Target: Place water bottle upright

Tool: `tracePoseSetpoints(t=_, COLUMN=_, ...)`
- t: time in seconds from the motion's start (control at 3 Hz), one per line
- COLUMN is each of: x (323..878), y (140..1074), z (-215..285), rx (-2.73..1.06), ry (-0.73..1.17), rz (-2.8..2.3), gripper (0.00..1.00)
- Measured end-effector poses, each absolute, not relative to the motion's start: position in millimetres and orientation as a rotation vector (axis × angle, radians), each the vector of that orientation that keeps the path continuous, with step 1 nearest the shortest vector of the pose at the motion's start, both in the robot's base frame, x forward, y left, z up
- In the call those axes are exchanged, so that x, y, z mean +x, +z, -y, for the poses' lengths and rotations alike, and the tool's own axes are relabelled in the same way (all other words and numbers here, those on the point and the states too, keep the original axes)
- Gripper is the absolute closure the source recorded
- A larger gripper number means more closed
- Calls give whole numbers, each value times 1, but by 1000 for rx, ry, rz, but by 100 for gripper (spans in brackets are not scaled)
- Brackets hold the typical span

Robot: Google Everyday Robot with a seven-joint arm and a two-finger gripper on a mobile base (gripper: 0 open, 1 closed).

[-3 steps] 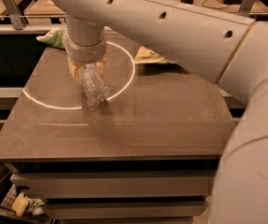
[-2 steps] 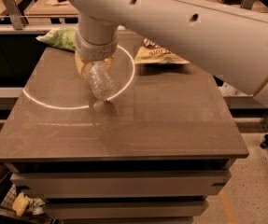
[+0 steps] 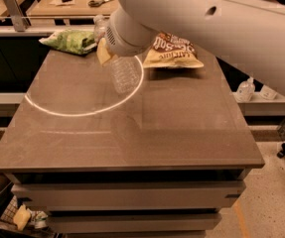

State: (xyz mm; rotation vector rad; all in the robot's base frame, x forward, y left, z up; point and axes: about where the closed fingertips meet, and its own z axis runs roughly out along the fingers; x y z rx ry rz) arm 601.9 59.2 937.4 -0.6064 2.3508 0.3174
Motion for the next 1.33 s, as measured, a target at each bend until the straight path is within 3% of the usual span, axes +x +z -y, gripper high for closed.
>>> tracePoseSetpoints(t=0.67, x=599, y=989, z=-60, rx=-659, ry=379, rz=-2092, gripper=100)
tracePoseSetpoints(t=1.33, x=590, y=1013, z=-101, rx=-787, ry=427, rz=-1883, gripper=100)
